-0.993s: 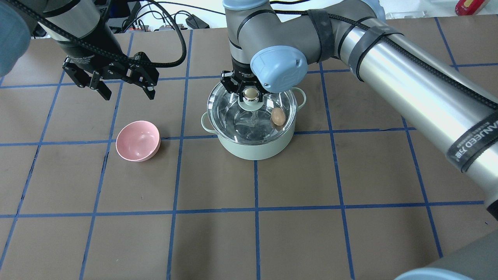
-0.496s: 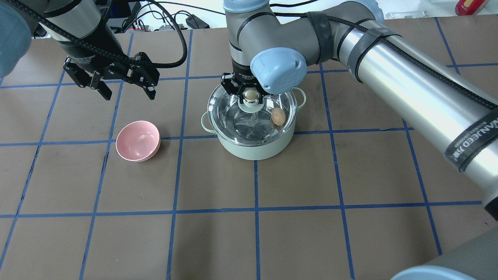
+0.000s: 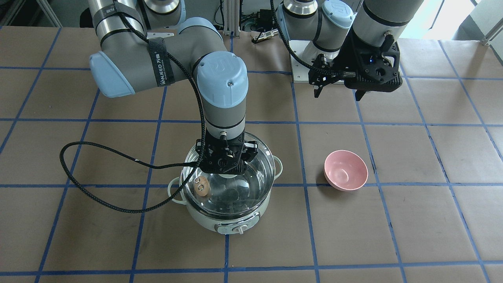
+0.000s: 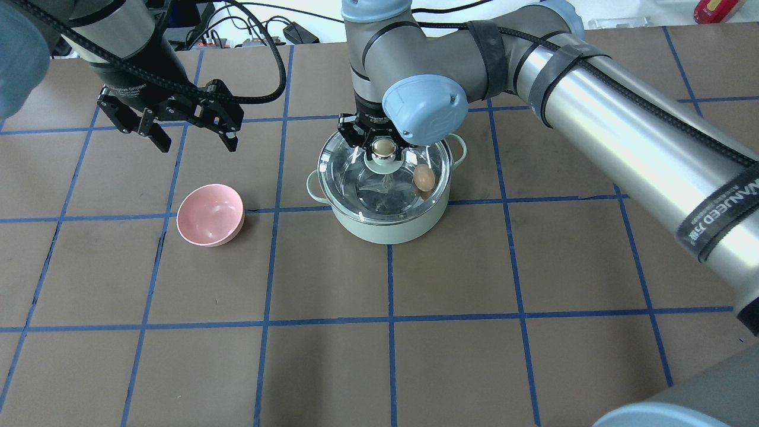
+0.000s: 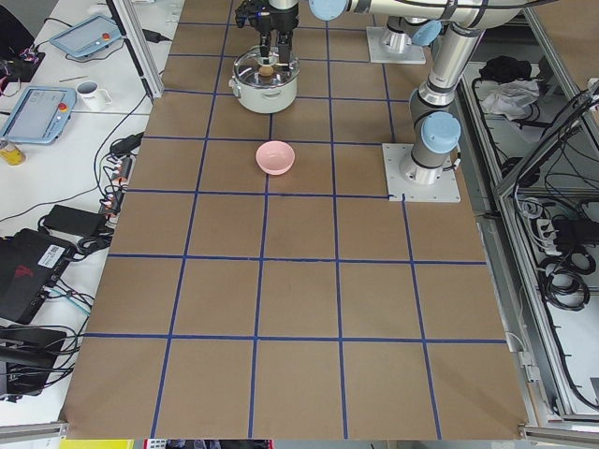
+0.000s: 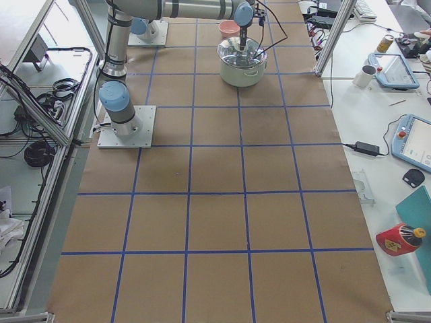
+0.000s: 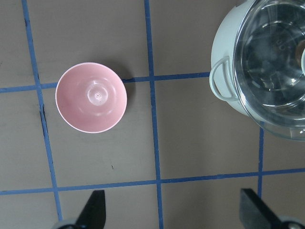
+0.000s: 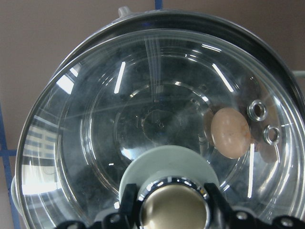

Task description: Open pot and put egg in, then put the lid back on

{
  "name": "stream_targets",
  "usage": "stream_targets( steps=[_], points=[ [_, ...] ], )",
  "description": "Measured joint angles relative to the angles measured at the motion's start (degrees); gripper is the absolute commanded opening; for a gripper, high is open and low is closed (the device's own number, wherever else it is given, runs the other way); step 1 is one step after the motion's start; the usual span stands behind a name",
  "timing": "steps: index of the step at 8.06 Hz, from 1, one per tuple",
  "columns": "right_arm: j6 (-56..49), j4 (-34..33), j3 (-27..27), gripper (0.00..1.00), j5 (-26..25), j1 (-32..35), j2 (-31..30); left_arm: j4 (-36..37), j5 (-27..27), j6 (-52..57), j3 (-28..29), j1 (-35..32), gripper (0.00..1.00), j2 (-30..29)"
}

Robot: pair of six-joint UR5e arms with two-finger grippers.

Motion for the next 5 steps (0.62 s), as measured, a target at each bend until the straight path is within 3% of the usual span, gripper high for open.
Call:
stream_targets(
  steps=[5],
  points=[
    [-0.13, -1.23, 0.64, 0.00, -0.18, -0.01, 0.00, 0.08, 0.00, -0.07, -0.09, -0.08, 1.00, 0.01]
  ],
)
